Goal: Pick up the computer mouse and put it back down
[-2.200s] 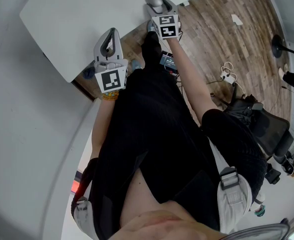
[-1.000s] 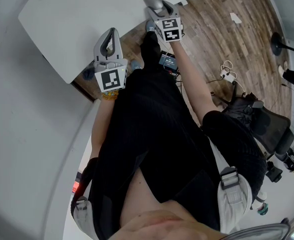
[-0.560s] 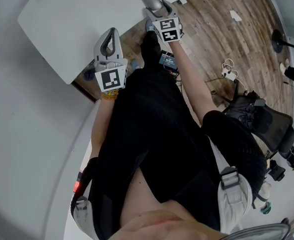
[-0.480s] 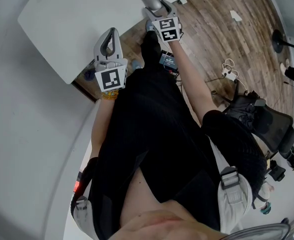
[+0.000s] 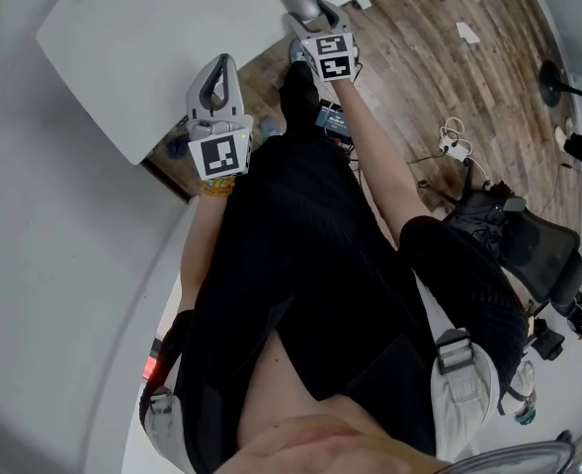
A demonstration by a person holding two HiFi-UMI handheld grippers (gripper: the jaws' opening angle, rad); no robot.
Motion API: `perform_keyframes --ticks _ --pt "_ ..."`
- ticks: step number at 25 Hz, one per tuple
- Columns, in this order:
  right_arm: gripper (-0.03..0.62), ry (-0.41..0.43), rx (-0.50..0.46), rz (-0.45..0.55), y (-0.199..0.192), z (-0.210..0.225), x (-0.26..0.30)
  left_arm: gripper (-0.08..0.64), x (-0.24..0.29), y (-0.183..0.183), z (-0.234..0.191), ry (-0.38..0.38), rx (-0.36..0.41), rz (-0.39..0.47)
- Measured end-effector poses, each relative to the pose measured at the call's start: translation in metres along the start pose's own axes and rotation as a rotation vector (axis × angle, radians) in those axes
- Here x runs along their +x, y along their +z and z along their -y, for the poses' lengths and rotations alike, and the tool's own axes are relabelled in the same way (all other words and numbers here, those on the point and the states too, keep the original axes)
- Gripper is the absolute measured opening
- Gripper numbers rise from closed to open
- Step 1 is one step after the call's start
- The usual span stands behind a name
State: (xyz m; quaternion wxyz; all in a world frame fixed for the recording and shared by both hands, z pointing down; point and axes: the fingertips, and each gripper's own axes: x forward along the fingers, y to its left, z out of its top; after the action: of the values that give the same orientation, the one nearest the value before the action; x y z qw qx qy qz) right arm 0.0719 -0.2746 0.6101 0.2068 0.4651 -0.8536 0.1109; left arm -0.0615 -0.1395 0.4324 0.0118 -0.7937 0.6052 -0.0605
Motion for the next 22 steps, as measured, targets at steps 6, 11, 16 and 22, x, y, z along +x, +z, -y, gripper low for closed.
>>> perform_keyframes --ticks 6,11,16,22 --pt "0.282 0.005 0.005 0.016 0.003 0.002 -0.002 0.014 0.001 -0.001 -0.001 0.001 -0.001 0.0" --pt "0.282 0.003 -0.006 0.025 0.004 0.005 -0.004 0.014 0.0 0.0 0.0 -0.002 0.004 0.002" --pt "0.281 0.004 -0.015 0.037 0.01 0.003 -0.006 0.014 0.0 0.0 -0.002 0.004 -0.004 0.001" --pt "0.281 0.019 -0.019 0.04 0.013 -0.001 -0.009 0.014 -0.002 0.001 -0.003 0.004 0.004 0.007"
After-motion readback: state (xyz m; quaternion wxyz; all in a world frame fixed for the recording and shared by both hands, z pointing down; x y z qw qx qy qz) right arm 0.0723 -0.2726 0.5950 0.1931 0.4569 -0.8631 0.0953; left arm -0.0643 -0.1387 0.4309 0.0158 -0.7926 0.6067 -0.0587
